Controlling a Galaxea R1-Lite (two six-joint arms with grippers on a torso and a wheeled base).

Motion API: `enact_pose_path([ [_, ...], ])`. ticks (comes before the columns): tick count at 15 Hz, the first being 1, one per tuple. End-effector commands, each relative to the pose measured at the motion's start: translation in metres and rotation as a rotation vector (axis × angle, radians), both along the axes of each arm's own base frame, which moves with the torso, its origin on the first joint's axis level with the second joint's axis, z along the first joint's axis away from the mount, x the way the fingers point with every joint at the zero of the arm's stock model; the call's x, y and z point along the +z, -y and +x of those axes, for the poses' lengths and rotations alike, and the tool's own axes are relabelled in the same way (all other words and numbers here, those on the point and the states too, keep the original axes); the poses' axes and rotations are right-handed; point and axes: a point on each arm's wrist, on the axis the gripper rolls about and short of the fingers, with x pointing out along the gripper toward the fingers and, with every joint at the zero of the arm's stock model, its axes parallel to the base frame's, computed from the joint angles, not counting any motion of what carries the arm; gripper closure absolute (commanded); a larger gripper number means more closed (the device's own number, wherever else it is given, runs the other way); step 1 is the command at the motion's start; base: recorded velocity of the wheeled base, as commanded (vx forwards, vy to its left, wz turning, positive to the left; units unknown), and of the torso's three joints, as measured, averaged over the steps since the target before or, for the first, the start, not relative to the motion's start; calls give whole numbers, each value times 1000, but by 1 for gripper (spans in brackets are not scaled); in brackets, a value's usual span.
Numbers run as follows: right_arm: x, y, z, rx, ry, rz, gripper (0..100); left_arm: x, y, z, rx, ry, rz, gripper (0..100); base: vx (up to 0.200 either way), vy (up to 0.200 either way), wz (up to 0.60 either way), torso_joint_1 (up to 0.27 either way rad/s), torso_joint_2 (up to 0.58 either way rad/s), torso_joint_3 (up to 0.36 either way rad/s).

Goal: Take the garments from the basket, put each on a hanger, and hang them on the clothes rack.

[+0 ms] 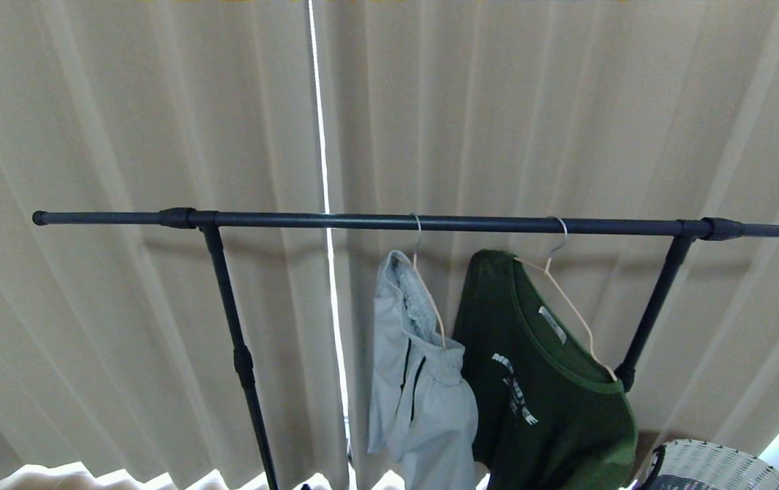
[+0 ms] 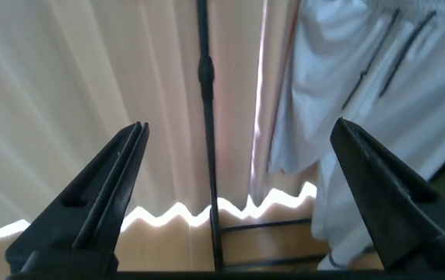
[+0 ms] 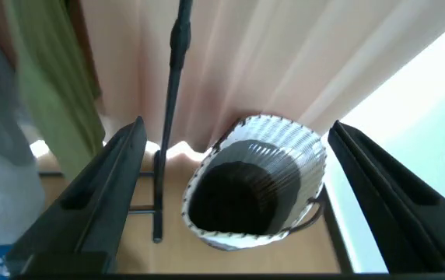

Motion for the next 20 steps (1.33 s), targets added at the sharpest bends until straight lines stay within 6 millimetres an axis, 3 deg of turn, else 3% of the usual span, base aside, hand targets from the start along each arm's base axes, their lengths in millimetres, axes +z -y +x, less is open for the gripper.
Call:
enact_pose_path([
  [1, -14, -3, -28, -30, 150, 49, 0, -2, 0, -3, 43, 65, -2, 0, 0, 0, 0, 0, 0, 0],
  [5, -21, -3, -23, -26, 195, 107, 0, -2, 0, -3, 44, 68, -5, 0, 0, 0, 0, 0, 0, 0],
  [9, -29, -5, -13, 142, 301, 128, 0, -2, 0, -3, 44, 68, -5, 0, 0, 0, 0, 0, 0, 0],
  [20, -29, -5, -13, 141, 307, 133, 0, -2, 0, -3, 42, 68, -5, 0, 0, 0, 0, 0, 0, 0],
])
